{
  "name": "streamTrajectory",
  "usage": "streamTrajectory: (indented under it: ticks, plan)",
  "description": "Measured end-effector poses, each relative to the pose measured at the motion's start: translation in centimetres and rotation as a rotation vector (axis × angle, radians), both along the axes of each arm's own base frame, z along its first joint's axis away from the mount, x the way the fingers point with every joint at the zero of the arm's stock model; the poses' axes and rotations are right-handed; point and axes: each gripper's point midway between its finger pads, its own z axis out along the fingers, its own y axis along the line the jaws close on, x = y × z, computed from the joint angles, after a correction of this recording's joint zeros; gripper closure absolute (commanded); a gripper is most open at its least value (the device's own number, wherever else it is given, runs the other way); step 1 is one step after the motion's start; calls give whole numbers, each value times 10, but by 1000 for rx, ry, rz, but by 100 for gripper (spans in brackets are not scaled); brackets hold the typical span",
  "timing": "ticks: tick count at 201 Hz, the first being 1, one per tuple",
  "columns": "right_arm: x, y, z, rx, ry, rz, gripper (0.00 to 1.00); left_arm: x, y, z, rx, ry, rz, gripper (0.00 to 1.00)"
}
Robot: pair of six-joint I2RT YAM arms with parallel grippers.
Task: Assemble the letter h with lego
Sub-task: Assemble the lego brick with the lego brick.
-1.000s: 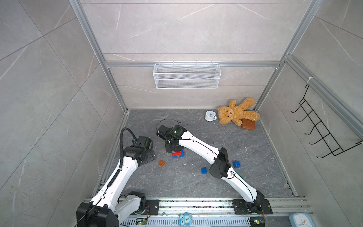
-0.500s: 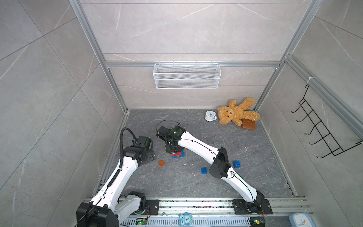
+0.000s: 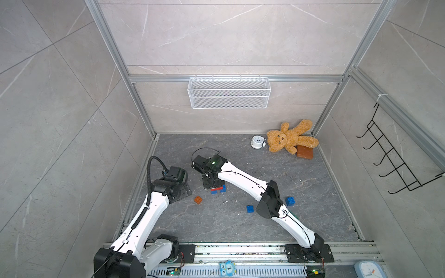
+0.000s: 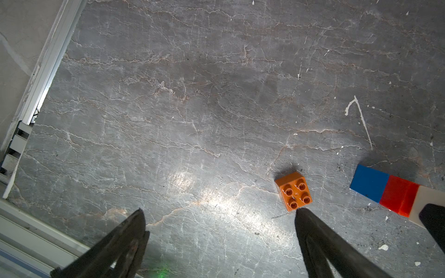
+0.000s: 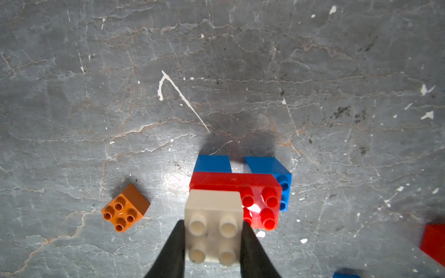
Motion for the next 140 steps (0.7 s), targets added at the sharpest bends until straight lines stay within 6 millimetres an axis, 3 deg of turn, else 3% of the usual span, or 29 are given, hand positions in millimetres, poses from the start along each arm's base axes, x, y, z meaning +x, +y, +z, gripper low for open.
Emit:
streamTrajectory:
  ticks: [140]
  plan:
    - [-2,0,-8,23,-20,-6,100,0,-1,0,1,0,-6,2]
